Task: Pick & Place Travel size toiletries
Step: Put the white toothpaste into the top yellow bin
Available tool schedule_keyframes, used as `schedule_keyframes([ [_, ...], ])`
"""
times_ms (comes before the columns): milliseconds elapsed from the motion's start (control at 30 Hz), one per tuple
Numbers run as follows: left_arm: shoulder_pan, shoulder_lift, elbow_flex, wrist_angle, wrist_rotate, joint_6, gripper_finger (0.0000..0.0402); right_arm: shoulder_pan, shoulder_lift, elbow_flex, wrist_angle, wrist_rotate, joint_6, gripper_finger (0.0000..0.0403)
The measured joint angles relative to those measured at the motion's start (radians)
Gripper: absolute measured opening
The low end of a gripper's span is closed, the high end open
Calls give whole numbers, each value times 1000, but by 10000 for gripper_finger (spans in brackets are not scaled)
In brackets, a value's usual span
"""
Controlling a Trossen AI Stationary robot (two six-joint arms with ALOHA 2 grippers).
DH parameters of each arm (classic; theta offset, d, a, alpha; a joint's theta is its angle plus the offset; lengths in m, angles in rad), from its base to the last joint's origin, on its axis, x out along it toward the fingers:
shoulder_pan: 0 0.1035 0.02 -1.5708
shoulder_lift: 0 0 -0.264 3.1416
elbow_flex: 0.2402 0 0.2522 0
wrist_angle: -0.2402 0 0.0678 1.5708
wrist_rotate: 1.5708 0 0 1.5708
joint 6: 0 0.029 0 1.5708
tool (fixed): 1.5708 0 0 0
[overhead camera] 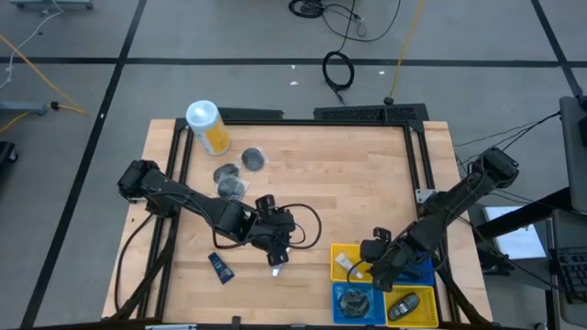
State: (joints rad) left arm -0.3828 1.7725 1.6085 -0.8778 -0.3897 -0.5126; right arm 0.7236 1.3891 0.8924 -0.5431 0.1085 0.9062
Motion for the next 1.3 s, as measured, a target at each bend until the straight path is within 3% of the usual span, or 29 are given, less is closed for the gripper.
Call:
schedule_keyframes([
  [400,-6,0,-7,-309,-8,-179,214,-42,0,0,64,-5,-116,184],
  [733,48,0,-149,-532,11,-586,214,-88,-1,0,179,-5,-240,180],
  [1000,119,-6,-269,-587,25,-676,213,-102,-1,0,180,-5,-276,178],
  [1167,150,-123,-389,-659,-5,-828,213,-100,-1,0,179,-5,-294,176],
  [1300,154,-306,-551,-433,2,-950,213,-100,-1,0,173,-5,-315,175],
])
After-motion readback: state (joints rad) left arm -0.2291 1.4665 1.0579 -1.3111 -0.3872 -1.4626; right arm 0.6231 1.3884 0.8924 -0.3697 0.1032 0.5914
